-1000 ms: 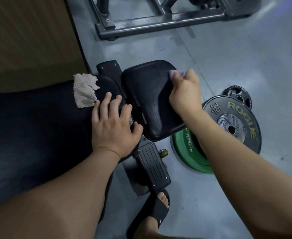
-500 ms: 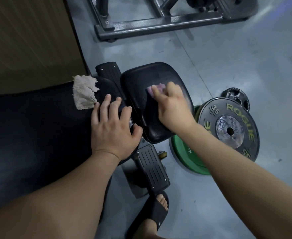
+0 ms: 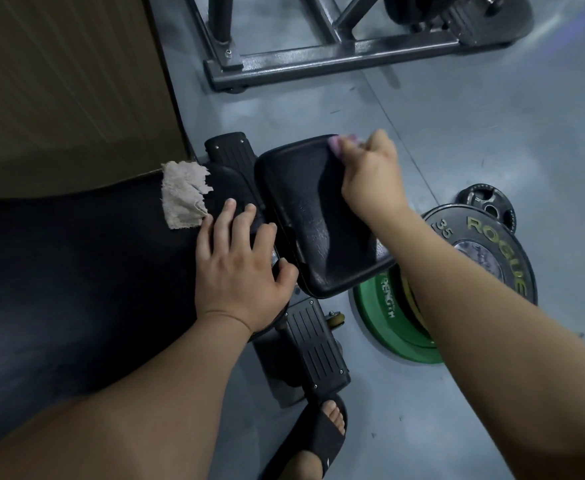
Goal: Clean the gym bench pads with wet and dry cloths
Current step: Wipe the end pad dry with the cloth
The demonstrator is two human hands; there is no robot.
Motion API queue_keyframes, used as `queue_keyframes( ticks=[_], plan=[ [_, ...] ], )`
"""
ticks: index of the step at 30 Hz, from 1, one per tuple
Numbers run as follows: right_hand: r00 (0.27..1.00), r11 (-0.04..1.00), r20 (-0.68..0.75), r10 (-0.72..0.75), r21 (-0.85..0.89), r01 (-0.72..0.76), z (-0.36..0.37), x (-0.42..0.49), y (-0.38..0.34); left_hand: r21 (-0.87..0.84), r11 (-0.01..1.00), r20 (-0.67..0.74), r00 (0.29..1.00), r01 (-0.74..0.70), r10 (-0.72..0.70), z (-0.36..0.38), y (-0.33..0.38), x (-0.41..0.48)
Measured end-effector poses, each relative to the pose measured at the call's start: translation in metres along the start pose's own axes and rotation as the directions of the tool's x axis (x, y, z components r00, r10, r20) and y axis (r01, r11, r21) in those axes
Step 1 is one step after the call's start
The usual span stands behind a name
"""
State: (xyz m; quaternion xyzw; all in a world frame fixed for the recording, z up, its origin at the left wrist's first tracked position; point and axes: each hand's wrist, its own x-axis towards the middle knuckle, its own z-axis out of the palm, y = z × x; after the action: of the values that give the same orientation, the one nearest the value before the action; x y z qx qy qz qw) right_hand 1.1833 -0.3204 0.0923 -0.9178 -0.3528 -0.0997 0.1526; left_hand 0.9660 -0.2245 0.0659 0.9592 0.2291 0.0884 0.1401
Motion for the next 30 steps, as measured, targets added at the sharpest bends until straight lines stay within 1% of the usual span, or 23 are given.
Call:
queue_keyframes(
  ticks=[1, 2, 3, 4, 5, 6, 7, 9, 11, 13, 15, 16, 17, 18, 19, 21, 22, 23, 24, 26, 27, 28, 30],
  plan=[
    [0.996, 0.997, -0.036, 0.076, 0.005, -0.075, 0.004, 0.006, 0.003, 0.003, 1.0, 0.0, 1.0, -0.001, 0.001, 0.0, 0.0, 0.0],
    [0.994, 0.995, -0.05, 0.098, 0.025, -0.097, 0.007, 0.007, -0.003, 0.004, 1.0, 0.0, 1.0, 0.0, 0.0, 0.0, 0.0, 0.0],
    [0.997, 0.996, -0.033, 0.071, 0.056, -0.069, 0.01, 0.003, -0.015, 0.003, 1.0, 0.0, 1.0, 0.001, -0.001, 0.0, 0.0, 0.0],
    [1.0, 0.997, 0.0, -0.018, 0.081, 0.018, 0.011, -0.006, -0.029, 0.002, 1.0, 0.0, 1.0, 0.003, -0.003, 0.0, 0.0, 0.0],
    [0.988, 0.983, 0.032, -0.151, 0.11, 0.147, 0.008, -0.018, -0.041, 0.005, 1.0, -0.001, 1.0, 0.005, -0.005, 0.0, 0.0, 0.0],
    [0.955, 0.951, 0.06, -0.291, 0.131, 0.281, 0.004, -0.031, -0.046, 0.008, 1.0, -0.004, 1.0, 0.006, -0.006, 0.0, 0.0, 0.0],
    [0.918, 0.916, 0.093, -0.385, 0.157, 0.369, -0.002, -0.042, -0.043, 0.009, 1.0, -0.006, 1.0, 0.005, -0.005, 0.0, 0.0, 0.001],
    [0.892, 0.894, 0.122, -0.436, 0.172, 0.413, -0.012, -0.049, -0.025, 0.001, 1.0, -0.013, 1.0, -0.003, 0.003, 0.0, -0.001, 0.001],
    [0.94, 0.94, 0.073, -0.332, 0.112, 0.323, -0.017, -0.043, -0.002, -0.002, 1.0, -0.012, 1.0, -0.003, 0.003, 0.0, -0.001, 0.001],
    [0.99, 0.989, 0.012, -0.141, 0.05, 0.14, -0.011, -0.024, 0.017, 0.0, 1.0, -0.001, 1.0, 0.004, -0.004, 0.0, -0.001, 0.001],
    [0.999, 0.999, -0.035, 0.034, 0.009, -0.033, 0.001, -0.004, 0.021, 0.0, 1.0, 0.003, 1.0, 0.004, -0.004, 0.0, 0.0, 0.001],
    [0.997, 0.998, -0.046, 0.067, 0.009, -0.067, 0.007, 0.002, 0.014, 0.0, 1.0, 0.003, 1.0, 0.004, -0.004, 0.0, 0.0, 0.0],
    [0.998, 0.998, -0.039, 0.051, 0.031, -0.05, 0.013, 0.003, 0.002, -0.001, 1.0, 0.005, 1.0, 0.005, -0.005, 0.0, 0.0, 0.0],
    [0.999, 0.998, -0.024, -0.026, 0.057, 0.027, 0.017, 0.0, -0.013, -0.001, 1.0, 0.007, 1.0, 0.006, -0.006, 0.0, 0.0, 0.0],
    [0.99, 0.986, 0.006, -0.143, 0.084, 0.142, 0.018, -0.005, -0.028, 0.0, 1.0, 0.011, 1.0, 0.007, -0.007, -0.001, 0.0, 0.001],
    [0.918, 0.915, 0.075, -0.39, 0.148, 0.376, 0.015, -0.012, -0.042, 0.006, 1.0, 0.017, 1.0, 0.007, -0.007, -0.002, 0.0, 0.001],
    [0.878, 0.875, 0.09, -0.47, 0.173, 0.451, 0.013, -0.008, -0.039, 0.005, 1.0, 0.02, 1.0, 0.007, -0.008, -0.002, 0.0, 0.001],
    [0.866, 0.864, 0.093, -0.491, 0.184, 0.469, 0.012, 0.001, -0.032, 0.002, 1.0, 0.024, 1.0, 0.009, -0.009, -0.003, 0.0, 0.002],
    [0.888, 0.883, 0.078, -0.453, 0.179, 0.434, 0.013, 0.014, -0.024, -0.002, 1.0, 0.03, 1.0, 0.01, -0.01, -0.004, 0.0, 0.002],
    [0.95, 0.944, 0.059, -0.307, 0.146, 0.296, 0.018, 0.036, -0.019, -0.006, 1.0, 0.041, 0.999, 0.012, -0.012, -0.004, 0.0, 0.002],
    [0.955, 0.952, 0.092, -0.284, 0.148, 0.269, 0.021, 0.043, -0.022, -0.009, 1.0, 0.044, 0.999, 0.014, -0.014, -0.005, 0.0, 0.002],
    [0.937, 0.94, 0.144, -0.319, 0.17, 0.294, 0.024, 0.048, -0.027, -0.013, 1.0, 0.049, 0.999, 0.015, -0.014, -0.005, 0.0, 0.002],
    [0.833, 0.875, 0.289, -0.472, 0.268, 0.403, 0.023, 0.061, -0.037, -0.013, 1.0, 0.071, 0.997, 0.019, -0.018, -0.006, -0.001, 0.003]
  ],
)
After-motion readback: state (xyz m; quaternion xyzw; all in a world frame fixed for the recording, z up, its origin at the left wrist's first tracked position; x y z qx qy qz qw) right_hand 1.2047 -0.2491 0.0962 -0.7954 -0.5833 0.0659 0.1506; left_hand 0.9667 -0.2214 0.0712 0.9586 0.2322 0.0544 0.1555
